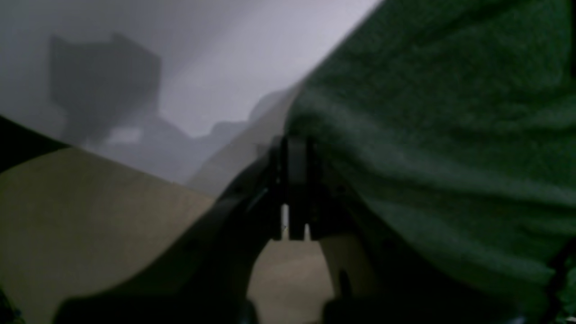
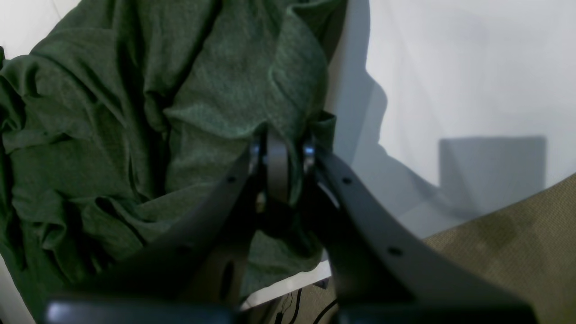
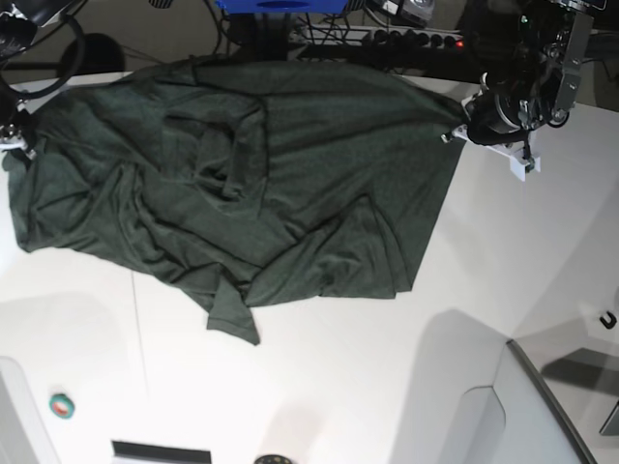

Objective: Layout the t-shirt on the table in an organized manner, then fold the t-shirt properly
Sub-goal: 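Hold the shirt with both grippers and stretch it flat across the table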

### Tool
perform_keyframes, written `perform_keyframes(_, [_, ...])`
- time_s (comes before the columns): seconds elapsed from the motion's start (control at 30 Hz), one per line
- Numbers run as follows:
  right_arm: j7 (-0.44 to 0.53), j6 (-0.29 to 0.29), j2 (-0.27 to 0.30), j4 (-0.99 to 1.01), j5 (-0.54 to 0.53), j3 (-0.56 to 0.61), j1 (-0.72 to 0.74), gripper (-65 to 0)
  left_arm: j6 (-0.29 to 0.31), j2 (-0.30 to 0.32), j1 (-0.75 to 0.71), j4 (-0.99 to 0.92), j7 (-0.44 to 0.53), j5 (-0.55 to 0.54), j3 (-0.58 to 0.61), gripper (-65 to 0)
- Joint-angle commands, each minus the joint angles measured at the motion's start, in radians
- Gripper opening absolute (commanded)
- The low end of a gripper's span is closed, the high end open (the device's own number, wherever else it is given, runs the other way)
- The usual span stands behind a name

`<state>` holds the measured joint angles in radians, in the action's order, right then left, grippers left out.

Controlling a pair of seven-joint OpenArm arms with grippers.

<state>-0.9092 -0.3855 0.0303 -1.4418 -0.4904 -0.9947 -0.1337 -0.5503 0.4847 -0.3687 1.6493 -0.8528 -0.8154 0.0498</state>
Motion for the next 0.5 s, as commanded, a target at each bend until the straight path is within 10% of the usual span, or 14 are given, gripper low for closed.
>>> perform_keyframes(0.0, [0.014,0.003,0.015,-0.015,-0.015,-0.003,0.004,-65.0,-0.003,0.013,0.000,0.001,0.004,0.004,-0.006,-65.0])
perform_keyframes(0.3, [0.014,0.003,0.020,-0.015,-0.015,-0.003,0.001,-65.0,-0.003,0.013,-0.037,0.052,0.004,0.004,-0.017,-32.6])
perform_keyframes(0.47, [0.014,0.003,0.023,-0.015,-0.014,-0.003,0.001,-65.0,-0.001,0.010,-0.074,0.145,0.004,0.003,-0.052,-26.5])
